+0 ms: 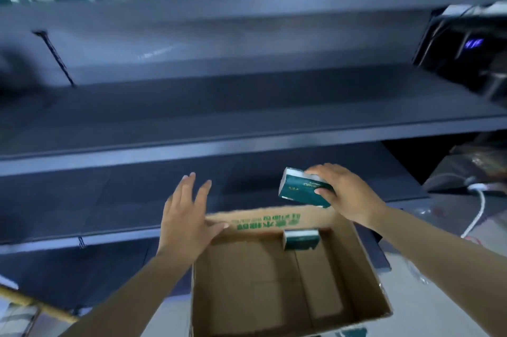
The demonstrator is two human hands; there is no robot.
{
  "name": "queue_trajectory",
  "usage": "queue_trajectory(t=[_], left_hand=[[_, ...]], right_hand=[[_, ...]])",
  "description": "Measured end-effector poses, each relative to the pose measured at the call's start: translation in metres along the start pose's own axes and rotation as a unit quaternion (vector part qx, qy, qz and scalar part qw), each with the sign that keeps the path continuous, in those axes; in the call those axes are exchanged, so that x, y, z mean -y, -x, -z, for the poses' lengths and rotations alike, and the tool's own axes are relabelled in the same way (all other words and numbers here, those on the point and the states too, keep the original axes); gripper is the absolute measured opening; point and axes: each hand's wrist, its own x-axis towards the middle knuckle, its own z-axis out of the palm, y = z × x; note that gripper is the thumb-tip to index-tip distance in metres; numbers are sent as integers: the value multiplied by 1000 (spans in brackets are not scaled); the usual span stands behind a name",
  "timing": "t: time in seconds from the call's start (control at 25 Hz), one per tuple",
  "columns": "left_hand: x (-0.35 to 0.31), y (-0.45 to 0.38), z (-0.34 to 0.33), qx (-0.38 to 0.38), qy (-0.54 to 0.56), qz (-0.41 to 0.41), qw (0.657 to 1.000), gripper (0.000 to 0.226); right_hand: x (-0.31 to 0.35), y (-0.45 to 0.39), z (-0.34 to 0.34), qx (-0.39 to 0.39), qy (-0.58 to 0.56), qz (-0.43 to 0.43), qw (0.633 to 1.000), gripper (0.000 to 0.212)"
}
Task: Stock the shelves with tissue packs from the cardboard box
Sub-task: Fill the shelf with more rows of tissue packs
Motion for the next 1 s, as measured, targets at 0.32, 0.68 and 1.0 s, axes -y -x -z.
queue_trajectory(t=[0.32, 0.68, 1.0], left_hand=[[-52, -114, 194, -226, -40, -96, 969, 104], [-83, -248, 274, -211, -102, -65, 970, 106], [-85, -305, 247, -171, -134, -48, 975, 90]], right_hand=[[91, -59, 220, -154, -12, 82, 985, 33], [106, -187, 317, -199, -35, 108, 974, 26], [76, -270, 270, -162, 57, 151, 974, 25]])
